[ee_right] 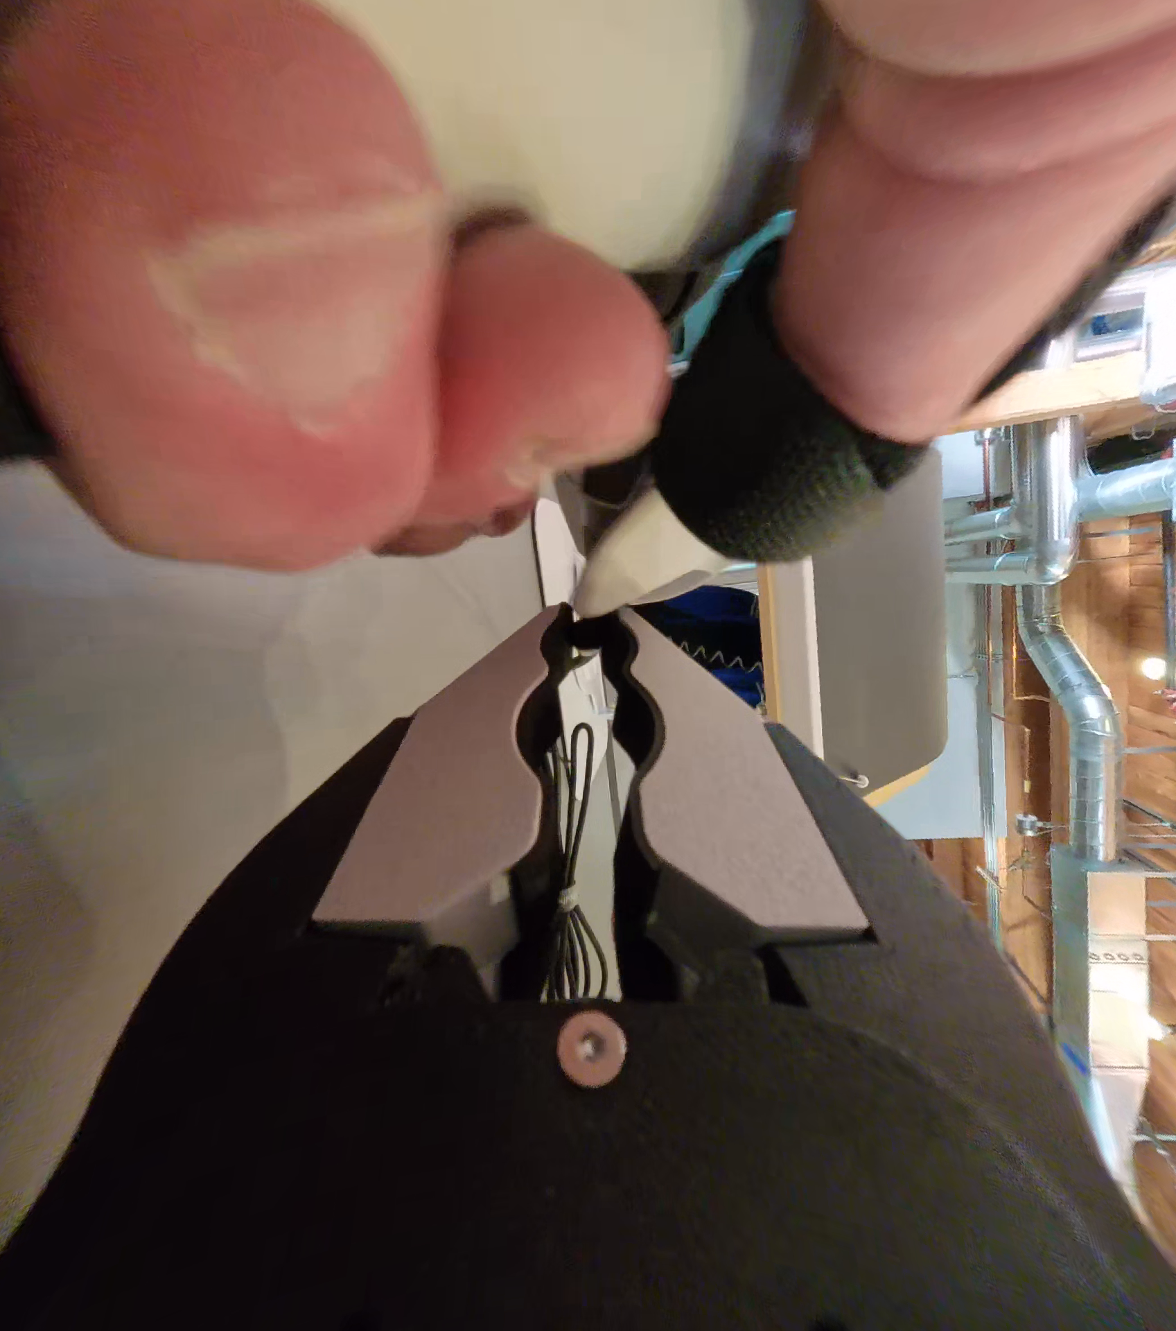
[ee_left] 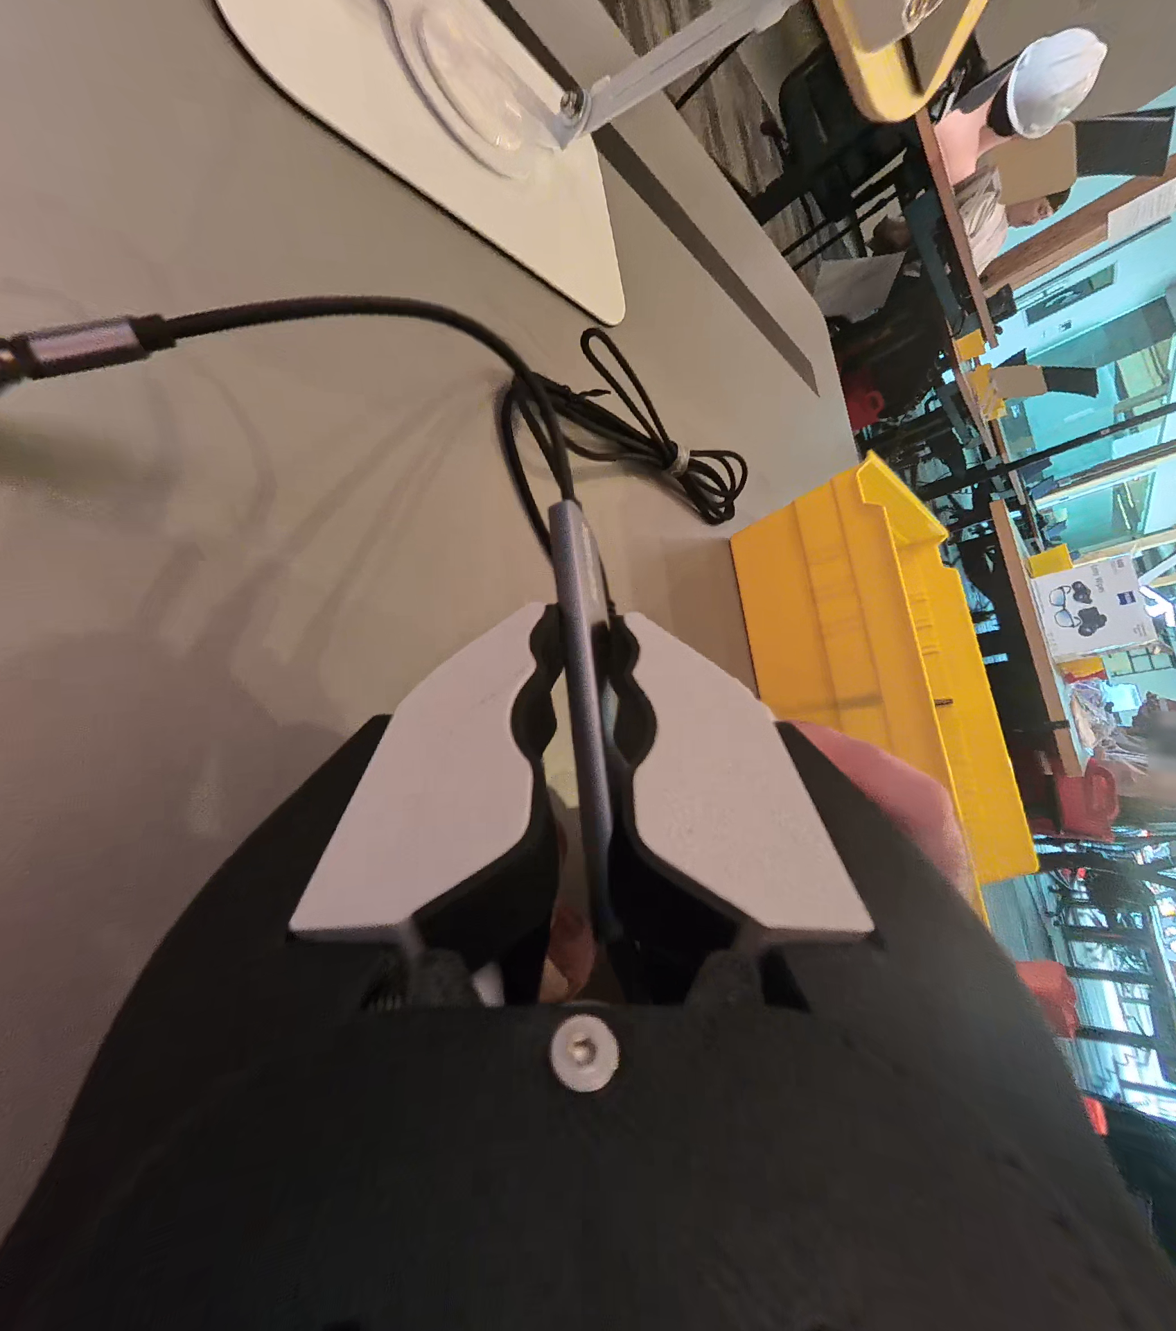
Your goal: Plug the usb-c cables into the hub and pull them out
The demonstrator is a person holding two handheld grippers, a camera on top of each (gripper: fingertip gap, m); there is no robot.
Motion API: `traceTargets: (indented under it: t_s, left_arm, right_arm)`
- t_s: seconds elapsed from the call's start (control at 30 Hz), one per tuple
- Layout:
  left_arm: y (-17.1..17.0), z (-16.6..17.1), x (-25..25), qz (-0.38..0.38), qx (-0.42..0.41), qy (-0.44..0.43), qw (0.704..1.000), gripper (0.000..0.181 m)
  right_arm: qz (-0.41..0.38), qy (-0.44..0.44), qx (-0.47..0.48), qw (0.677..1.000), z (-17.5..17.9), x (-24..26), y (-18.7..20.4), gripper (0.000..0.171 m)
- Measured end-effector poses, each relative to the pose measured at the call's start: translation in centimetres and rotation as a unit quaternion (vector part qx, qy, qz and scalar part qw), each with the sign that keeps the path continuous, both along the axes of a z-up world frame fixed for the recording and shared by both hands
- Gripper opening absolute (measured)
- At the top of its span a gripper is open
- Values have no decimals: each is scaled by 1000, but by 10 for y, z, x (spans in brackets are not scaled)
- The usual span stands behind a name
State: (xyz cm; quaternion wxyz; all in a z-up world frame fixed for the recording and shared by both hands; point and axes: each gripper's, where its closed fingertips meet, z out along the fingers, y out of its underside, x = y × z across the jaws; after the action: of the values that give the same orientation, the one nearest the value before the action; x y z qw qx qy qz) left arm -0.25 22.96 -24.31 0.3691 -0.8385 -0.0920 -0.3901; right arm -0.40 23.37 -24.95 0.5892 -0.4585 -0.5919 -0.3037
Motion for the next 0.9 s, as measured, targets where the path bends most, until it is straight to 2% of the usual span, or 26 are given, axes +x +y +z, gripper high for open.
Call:
traceTargets:
  t_s: [0.27,0.4,0.53,0.77,0.9]
  left_arm:
    - [3,9,0,-29,21,-23,999,12]
    - [6,13,-7,-26,33,-28,999,11]
    - [3,15,-5,-40,46,-37,997,10]
    - [-2,14,-1,-49,51,-57,996,9]
    - [-3,20,1,-67,71,-60,993,10]
  right_arm:
    - [14,61,-32,998,9,5,-2,10]
    - [17,94,-64,993,10,14,-8,0]
    - [49,154,-121,979,16,13,-14,0]
    - [59,184,-189,963,11,12,-16,0]
    - [74,224,-274,932,-3,8,-24,0]
